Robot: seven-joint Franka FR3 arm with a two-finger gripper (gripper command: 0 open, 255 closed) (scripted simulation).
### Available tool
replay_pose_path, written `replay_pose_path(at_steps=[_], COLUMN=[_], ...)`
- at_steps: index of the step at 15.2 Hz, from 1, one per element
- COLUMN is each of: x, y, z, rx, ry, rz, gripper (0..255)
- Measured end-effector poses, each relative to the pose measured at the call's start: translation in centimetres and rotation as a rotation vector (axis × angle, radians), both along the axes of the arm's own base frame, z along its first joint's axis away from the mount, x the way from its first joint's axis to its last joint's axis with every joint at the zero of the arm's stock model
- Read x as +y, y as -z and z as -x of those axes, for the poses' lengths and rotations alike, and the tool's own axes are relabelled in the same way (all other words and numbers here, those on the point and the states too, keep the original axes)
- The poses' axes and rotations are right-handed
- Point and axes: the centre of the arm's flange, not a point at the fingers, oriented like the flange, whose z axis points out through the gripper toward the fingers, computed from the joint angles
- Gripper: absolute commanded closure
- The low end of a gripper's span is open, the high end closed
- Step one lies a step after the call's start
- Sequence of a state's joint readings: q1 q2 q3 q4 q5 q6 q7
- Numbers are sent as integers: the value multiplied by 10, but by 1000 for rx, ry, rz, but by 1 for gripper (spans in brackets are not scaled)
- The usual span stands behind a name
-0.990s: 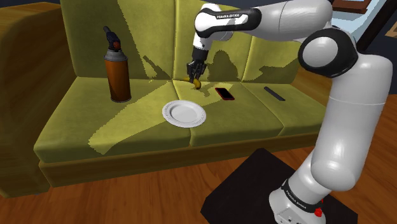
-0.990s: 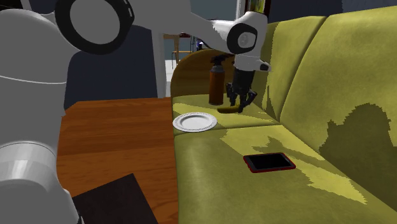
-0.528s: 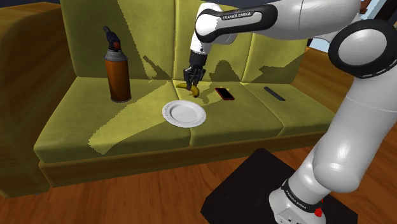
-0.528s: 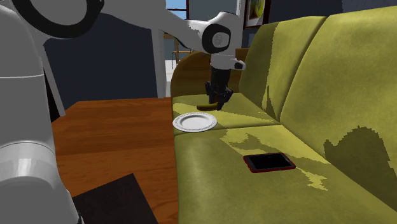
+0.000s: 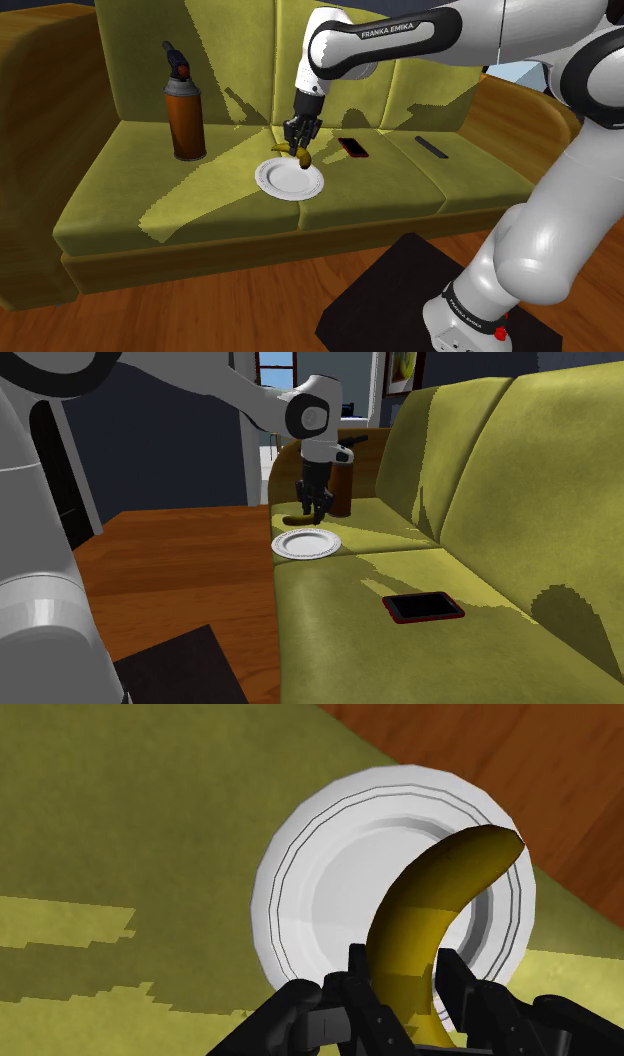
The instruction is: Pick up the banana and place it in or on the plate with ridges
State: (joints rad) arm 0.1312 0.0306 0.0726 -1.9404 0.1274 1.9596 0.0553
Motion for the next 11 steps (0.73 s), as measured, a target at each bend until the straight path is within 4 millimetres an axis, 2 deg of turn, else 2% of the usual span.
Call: replay_pose_path(at_steps=[11], x=[2], y=[57], z=[1], rx=[0], ry=[1], rz=[0], gripper=[255])
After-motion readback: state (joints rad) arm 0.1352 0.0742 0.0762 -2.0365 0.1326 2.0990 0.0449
